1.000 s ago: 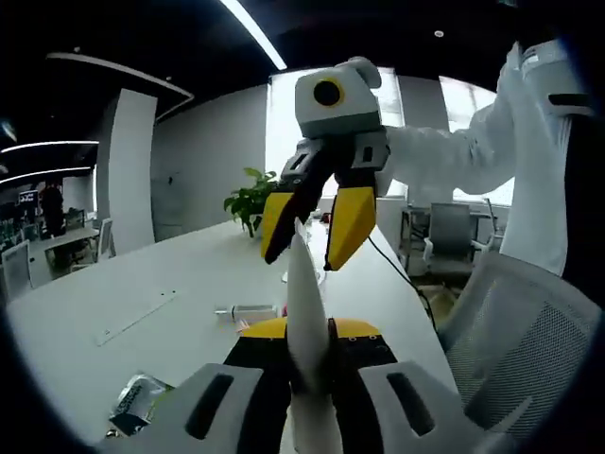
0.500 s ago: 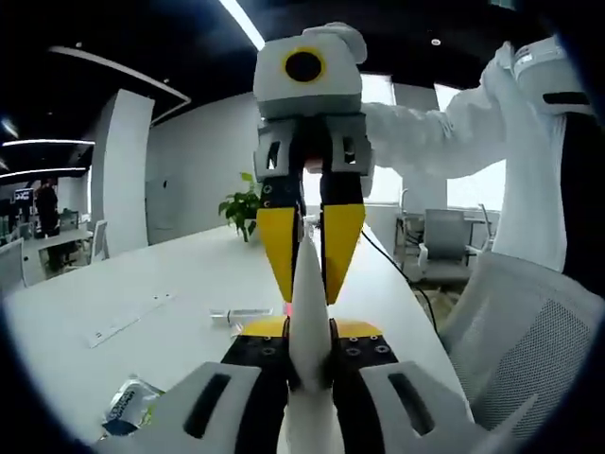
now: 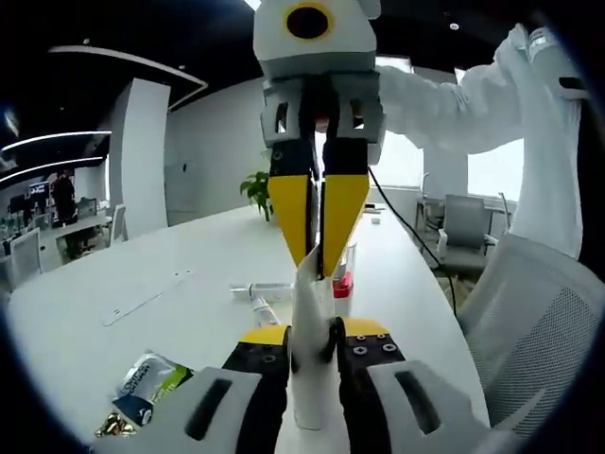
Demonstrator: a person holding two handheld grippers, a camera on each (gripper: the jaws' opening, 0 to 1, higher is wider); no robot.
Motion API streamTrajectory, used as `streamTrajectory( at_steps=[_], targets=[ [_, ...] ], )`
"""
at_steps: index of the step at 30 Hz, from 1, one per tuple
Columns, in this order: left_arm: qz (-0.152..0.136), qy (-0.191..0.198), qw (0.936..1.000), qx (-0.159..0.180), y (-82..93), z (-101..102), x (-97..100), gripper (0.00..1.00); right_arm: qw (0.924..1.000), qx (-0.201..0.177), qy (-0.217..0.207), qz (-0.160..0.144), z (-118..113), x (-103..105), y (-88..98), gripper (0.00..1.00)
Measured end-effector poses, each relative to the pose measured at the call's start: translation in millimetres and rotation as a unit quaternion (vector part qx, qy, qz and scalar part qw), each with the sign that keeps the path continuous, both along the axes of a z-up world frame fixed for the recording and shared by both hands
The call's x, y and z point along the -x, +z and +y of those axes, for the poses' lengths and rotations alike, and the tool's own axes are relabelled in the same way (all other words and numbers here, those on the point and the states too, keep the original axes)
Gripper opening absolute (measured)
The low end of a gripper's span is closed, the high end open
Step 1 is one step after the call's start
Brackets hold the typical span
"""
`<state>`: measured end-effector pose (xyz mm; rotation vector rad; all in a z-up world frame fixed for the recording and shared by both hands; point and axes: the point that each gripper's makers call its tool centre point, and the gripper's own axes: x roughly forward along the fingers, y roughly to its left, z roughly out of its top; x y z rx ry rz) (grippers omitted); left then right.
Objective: Arrange the skincare products in the storage area until every visible bottle or jar stands upright without overlapping.
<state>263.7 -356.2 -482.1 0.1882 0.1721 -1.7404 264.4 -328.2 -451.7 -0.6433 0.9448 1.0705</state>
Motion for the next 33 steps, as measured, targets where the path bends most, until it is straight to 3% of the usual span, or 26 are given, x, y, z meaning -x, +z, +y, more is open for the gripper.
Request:
streamTrajectory(
  at_steps=[3,14,28,33],
  targets=[
    [-0.004,-0.004,1.0,-0.004,-0.9,3.9,-2.0,0.18,0.9999,0.013,0.007,-0.002,-2.7,-1.2,0.1,0.0],
    [-0.039,-0.021,0.9952,-0.088,-42.9,13.1,-0.4,0.2,0.9998,0.018,0.0,0.006,-6.1,-1.8,1.2,0.0],
    [-0.037,-0.028,0.9962,-0.074,-43.7,-11.9,5.6,0.19,0.999,0.021,-0.028,0.03,-28.3,6.2,1.5,0.0],
    [-0.047,-0.032,0.9958,-0.072,-43.3,-13.3,6.5,0.19,0.9991,0.02,-0.028,0.025,-30.6,6.5,2.0,0.0]
  ],
)
